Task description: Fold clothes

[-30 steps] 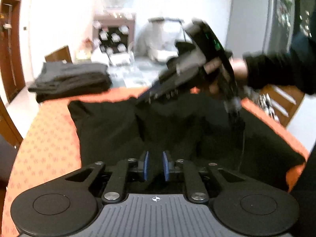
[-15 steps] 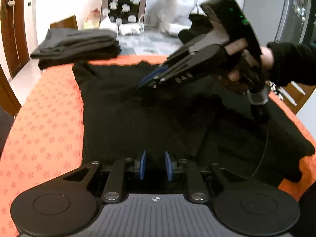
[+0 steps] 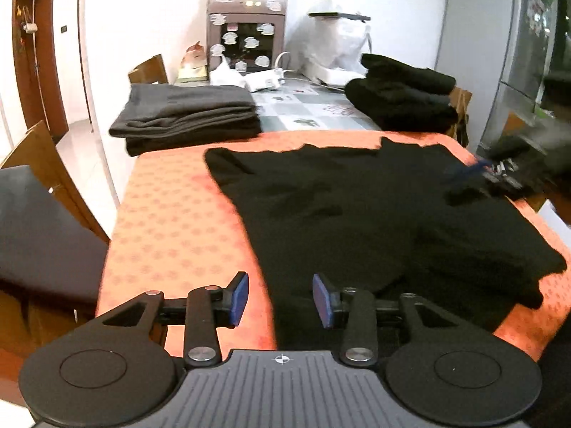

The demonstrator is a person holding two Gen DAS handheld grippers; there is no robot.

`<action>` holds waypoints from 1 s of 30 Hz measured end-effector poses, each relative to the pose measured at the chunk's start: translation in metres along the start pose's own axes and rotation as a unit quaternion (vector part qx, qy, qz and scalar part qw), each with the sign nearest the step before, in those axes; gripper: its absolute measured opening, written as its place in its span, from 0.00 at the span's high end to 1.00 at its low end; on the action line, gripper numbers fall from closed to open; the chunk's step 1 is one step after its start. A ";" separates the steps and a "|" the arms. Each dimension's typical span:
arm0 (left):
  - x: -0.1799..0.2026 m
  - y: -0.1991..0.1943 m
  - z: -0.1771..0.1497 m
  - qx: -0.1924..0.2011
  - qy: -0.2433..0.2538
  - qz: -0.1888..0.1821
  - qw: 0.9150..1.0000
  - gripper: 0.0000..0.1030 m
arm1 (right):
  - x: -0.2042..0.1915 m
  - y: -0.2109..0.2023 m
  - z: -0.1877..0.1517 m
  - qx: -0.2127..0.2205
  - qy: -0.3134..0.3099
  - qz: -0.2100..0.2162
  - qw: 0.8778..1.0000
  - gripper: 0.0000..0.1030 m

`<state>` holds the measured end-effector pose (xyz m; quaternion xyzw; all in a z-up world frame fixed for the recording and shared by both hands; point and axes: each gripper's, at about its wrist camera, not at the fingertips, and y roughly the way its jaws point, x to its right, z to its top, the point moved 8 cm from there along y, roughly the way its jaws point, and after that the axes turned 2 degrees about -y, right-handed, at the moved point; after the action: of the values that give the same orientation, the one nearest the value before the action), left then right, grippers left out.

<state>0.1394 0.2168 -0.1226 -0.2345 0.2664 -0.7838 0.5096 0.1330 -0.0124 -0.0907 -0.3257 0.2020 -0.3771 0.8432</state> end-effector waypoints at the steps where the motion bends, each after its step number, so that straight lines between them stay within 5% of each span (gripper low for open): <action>1: -0.009 0.000 0.003 -0.002 0.000 -0.001 1.000 0.58 | -0.005 -0.007 -0.005 0.001 0.009 -0.009 1.000 0.60; 6: -0.038 0.007 0.027 0.000 0.032 -0.042 0.999 0.58 | -0.038 -0.027 -0.023 0.013 0.072 -0.096 0.993 0.57; 13: -0.057 0.009 0.065 0.001 0.092 -0.104 0.990 0.57 | -0.091 -0.032 -0.034 0.037 0.176 -0.208 0.962 0.54; 16: -0.063 0.009 0.077 -0.005 0.116 -0.116 0.987 0.55 | -0.120 -0.030 -0.032 0.048 0.172 -0.237 0.955 0.46; 24: -0.086 0.016 0.091 -0.026 0.147 -0.157 0.976 0.55 | -0.187 -0.013 -0.018 0.063 0.204 -0.254 0.943 0.46; 30: -0.094 0.019 0.111 -0.027 0.200 -0.202 0.959 0.53 | -0.219 0.013 -0.005 0.051 0.249 -0.318 0.913 0.46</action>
<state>0.2576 0.2770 -0.0611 -0.1359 0.3311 -0.8936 0.2709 -0.0028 0.1603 -0.0823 -0.2250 0.2718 -0.7038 0.6166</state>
